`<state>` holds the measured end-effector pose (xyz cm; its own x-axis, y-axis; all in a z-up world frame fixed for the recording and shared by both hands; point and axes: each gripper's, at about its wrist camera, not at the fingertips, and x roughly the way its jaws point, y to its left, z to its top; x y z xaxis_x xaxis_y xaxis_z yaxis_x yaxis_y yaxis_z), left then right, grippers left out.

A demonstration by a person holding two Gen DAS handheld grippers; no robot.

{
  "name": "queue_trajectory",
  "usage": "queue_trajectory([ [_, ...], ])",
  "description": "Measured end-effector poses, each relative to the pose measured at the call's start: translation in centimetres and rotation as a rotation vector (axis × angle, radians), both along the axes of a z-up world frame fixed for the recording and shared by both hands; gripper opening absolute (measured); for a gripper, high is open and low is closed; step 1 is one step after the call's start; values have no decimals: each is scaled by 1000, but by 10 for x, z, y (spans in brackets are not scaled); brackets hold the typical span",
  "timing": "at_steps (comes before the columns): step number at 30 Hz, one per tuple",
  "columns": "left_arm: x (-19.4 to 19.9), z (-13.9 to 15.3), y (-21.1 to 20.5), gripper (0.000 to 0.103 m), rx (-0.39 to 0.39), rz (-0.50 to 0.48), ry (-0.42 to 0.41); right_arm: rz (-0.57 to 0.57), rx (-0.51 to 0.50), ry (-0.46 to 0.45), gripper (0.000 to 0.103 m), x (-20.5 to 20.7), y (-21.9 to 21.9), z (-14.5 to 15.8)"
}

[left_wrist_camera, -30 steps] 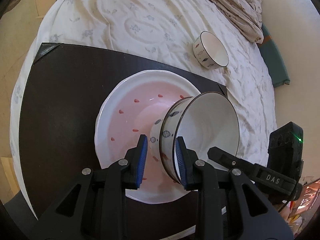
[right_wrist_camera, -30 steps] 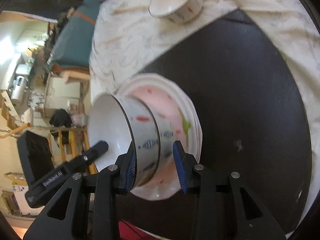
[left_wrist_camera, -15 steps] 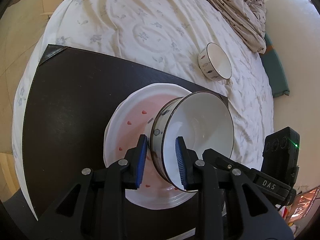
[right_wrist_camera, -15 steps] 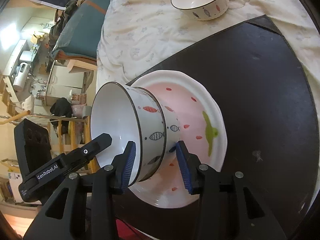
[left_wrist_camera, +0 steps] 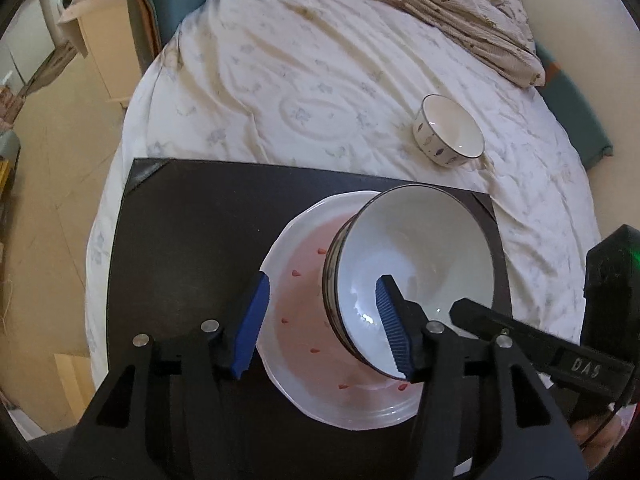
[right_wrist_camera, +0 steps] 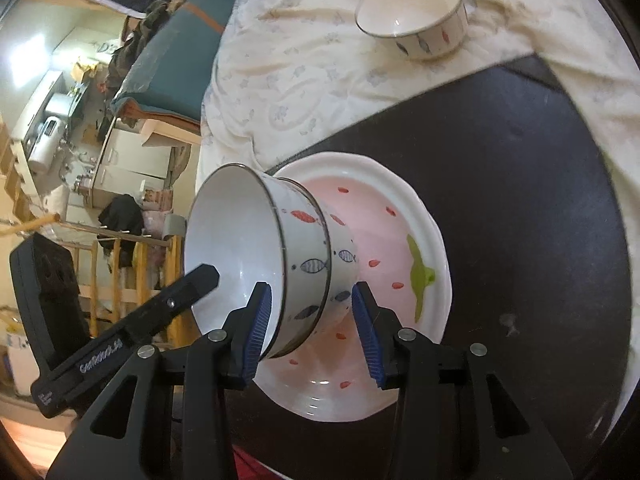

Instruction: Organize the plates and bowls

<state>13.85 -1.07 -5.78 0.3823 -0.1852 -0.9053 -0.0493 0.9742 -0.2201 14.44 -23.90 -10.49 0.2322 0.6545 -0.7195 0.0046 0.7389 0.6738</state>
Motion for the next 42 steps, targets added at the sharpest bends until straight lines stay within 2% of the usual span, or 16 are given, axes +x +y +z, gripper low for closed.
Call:
queue_trajectory([
  [4, -8, 9, 1, 52, 96, 24, -33, -34, 11, -16, 55, -4, -8, 6],
  [7, -9, 14, 4, 52, 111, 47, -46, -62, 0, -30, 59, -5, -15, 12],
  [9, -9, 18, 4, 52, 126, 70, -39, -86, -18, -48, 69, -6, -19, 18],
  [10, -9, 21, 3, 55, 140, 74, -45, -102, -26, -60, 71, -6, -22, 21],
  [12, -9, 30, -3, 79, 174, 68, -73, -148, -44, -105, 76, -9, -28, 31],
  [13, -9, 35, -5, 86, 180, 63, -86, -158, -57, -121, 78, -11, -30, 35],
  [14, -8, 40, -7, 99, 179, 55, -102, -170, -72, -145, 81, -12, -33, 41],
  [15, -8, 45, -9, 103, 172, 51, -115, -181, -83, -167, 82, -13, -35, 46],
  [20, -3, 70, -20, 103, 196, 44, -192, -227, -114, -217, 87, -16, -50, 63],
  [24, 4, 87, -30, 103, 200, 47, -237, -255, -246, -438, 87, -26, -56, 102],
  [26, 10, 94, -37, 103, 211, 40, -250, -273, -285, -483, 87, -28, -60, 116],
  [34, 33, 107, -66, 103, 189, -14, -279, -311, -288, -453, 88, -18, -90, 127],
  [40, 63, 112, -90, 103, 159, -22, -252, -355, -304, -399, 88, -1, -114, 123],
  [42, 71, 110, -99, 103, 122, -44, -229, -377, -305, -376, 88, 6, -124, 116],
])
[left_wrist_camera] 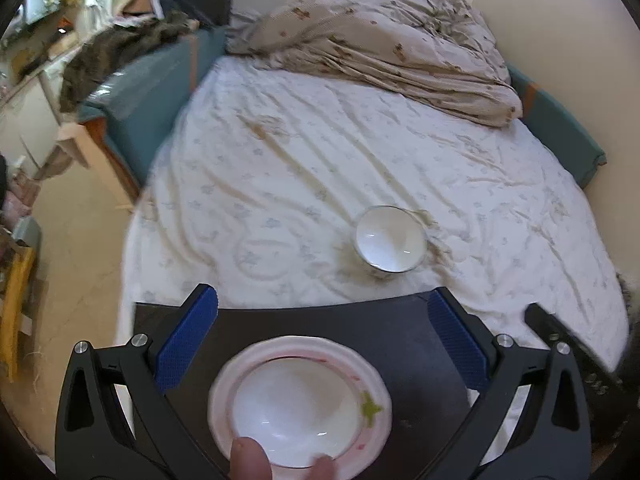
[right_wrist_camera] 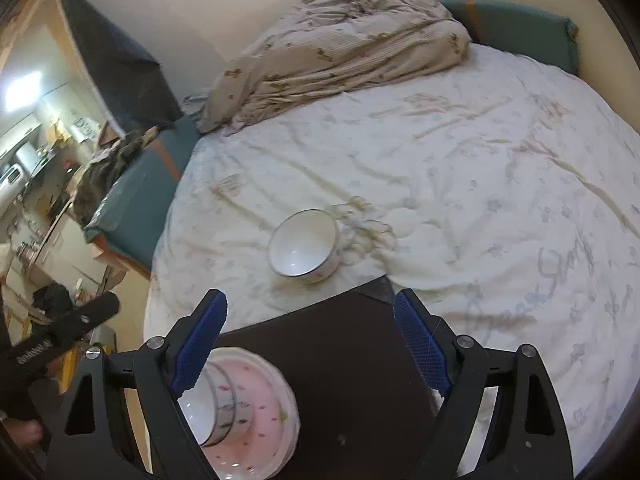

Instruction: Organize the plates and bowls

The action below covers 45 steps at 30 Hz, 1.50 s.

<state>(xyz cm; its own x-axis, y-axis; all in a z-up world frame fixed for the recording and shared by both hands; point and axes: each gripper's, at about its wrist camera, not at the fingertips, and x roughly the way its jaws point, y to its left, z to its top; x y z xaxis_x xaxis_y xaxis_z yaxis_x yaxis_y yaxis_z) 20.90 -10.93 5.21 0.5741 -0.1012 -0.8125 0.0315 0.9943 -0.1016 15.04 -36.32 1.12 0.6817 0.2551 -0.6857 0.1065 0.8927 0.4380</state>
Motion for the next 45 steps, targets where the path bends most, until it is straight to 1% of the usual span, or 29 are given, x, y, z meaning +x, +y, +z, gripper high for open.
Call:
queue_trajectory([
  [2, 10, -5, -10, 103, -52, -36, 40, -19, 20, 29, 88, 5, -9, -7],
  [3, 13, -7, -14, 103, -68, -41, 54, -25, 38, 41, 88, 9, -14, -10],
  [5, 21, -11, -19, 103, -90, -31, 74, -33, 38, 50, 88, 14, -18, -13],
  [7, 28, -13, -26, 103, -67, -23, 71, -40, 19, 54, 88, 22, -22, -16],
  [11, 48, -23, -46, 103, 62, -16, 55, -67, 15, 70, 88, 39, -34, -23],
  [14, 66, -36, -49, 103, 118, 20, 72, -83, 6, 85, 88, 52, -41, -31],
  [17, 86, -52, -46, 103, 135, 75, 119, -86, 17, 98, 88, 64, -47, -42],
  [19, 97, -59, -43, 103, 113, 102, 142, -96, 29, 126, 88, 70, -51, -55],
  [21, 105, -66, -41, 103, 98, 113, 152, -110, 87, 167, 88, 76, -60, -68],
  [23, 113, -74, -45, 103, 112, 108, 163, -121, 148, 189, 88, 82, -67, -74],
  [25, 123, -83, -53, 103, 116, 102, 193, -127, 183, 214, 88, 87, -70, -80],
  [28, 138, -105, -61, 103, 104, 99, 268, -105, 205, 243, 86, 99, -66, -90],
  [30, 146, -115, -63, 103, 110, 96, 284, -79, 234, 263, 83, 110, -60, -99],
  [32, 154, -129, -63, 103, 113, 100, 316, -66, 261, 281, 81, 120, -54, -108],
  [35, 165, -146, -58, 103, 83, 118, 364, -51, 264, 312, 76, 142, -45, -125],
  [38, 175, -159, -58, 103, 81, 106, 387, -22, 287, 355, 76, 161, -33, -145],
  [40, 180, -167, -59, 103, 89, 89, 396, 10, 266, 367, 75, 171, -25, -156],
  [42, 185, -176, -61, 102, 95, 74, 425, 37, 224, 376, 74, 178, -17, -166],
  [43, 187, -180, -60, 101, 86, 68, 438, 45, 209, 383, 74, 179, -14, -169],
  [44, 189, -186, -59, 96, 68, 59, 458, 50, 202, 391, 72, 181, -12, -174],
  [45, 190, -190, -59, 88, 63, 56, 470, 47, 199, 400, 71, 182, -11, -178],
])
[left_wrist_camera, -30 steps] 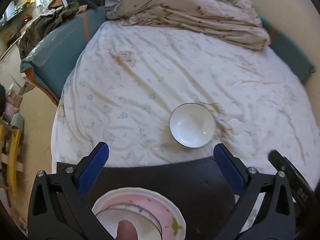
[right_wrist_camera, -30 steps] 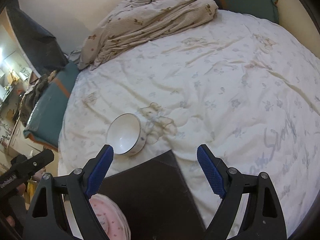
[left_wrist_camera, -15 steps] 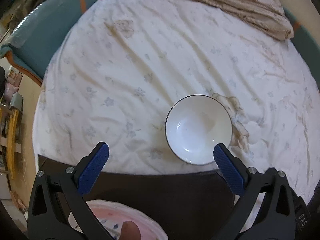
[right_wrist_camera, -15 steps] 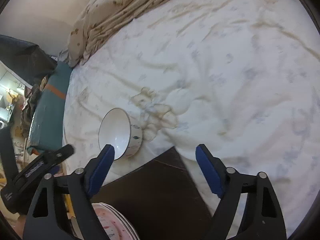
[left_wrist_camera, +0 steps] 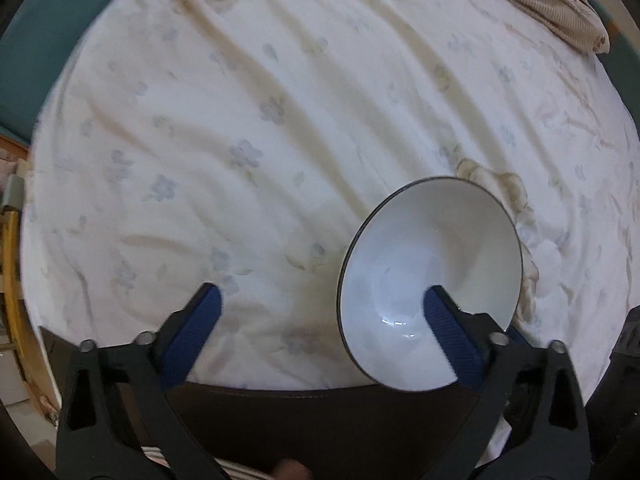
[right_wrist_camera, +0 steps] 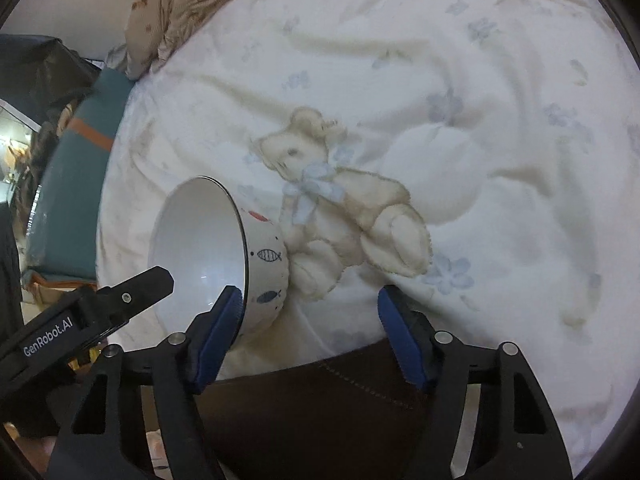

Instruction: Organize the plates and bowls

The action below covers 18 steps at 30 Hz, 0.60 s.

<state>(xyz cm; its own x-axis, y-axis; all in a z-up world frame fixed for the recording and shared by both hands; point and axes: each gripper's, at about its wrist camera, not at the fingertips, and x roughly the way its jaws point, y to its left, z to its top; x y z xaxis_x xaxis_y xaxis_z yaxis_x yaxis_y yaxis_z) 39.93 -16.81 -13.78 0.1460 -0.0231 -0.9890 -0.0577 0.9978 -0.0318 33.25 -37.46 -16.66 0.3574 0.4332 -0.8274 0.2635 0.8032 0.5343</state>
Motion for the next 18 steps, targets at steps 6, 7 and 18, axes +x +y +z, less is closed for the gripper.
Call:
queue_trajectory([
  [6, 3, -17, 2, 47, -36, 3, 48, 11, -18, -2, 49, 5, 3, -2],
  [7, 2, -16, 0, 43, -49, -2, 50, 14, -10, 0, 42, 6, 1, -2],
  [18, -22, 11, -26, 8, 18, -107, 39, 63, 63, 3, 11, -1, 12, -4],
])
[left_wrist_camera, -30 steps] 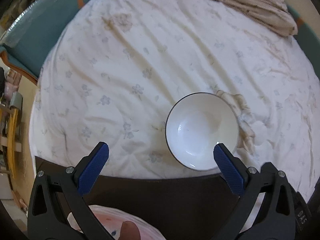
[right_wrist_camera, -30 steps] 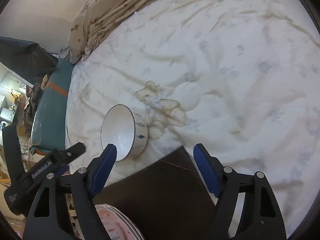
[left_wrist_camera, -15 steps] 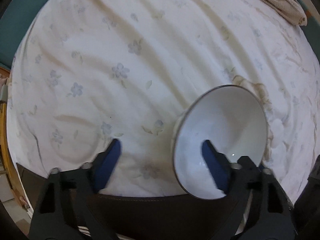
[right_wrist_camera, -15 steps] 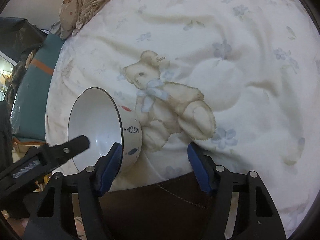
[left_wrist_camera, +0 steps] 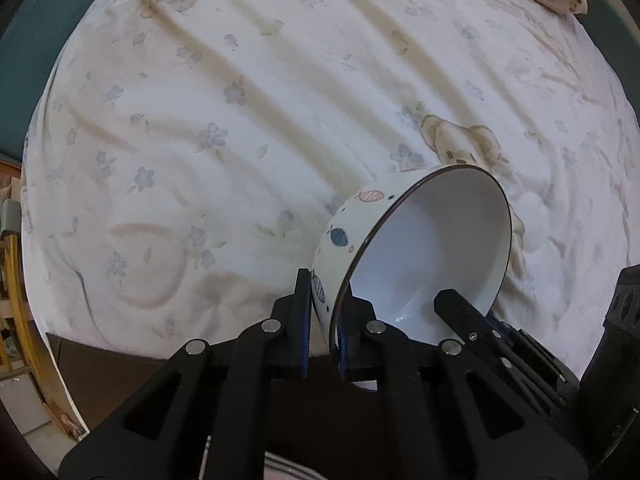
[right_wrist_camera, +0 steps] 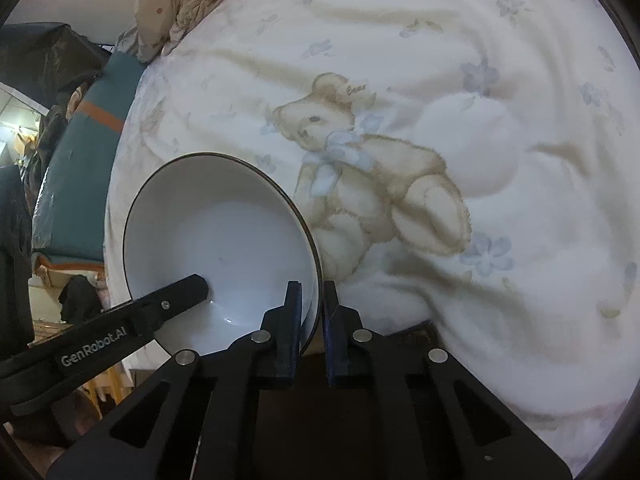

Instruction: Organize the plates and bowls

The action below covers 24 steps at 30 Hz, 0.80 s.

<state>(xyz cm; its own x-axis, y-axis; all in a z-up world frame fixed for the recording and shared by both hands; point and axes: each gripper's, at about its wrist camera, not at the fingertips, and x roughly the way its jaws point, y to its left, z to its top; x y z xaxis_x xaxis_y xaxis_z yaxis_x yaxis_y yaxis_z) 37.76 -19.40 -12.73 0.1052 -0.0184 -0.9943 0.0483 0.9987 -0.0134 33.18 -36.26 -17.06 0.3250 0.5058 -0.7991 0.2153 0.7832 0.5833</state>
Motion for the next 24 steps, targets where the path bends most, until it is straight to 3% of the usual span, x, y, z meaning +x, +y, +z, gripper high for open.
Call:
queue_trajectory([
  [9, -40, 41, -12, 9, -20, -20, -46, 48, -52, -79, 11, -21, 10, 37],
  [16, -61, 84, 4, 9, -55, -28, -92, 50, -47, -139, 11, -44, 3, 78],
  [24, -116, 130, 31, 10, -81, -40, -187, 65, -40, -241, 11, -86, 8, 131],
])
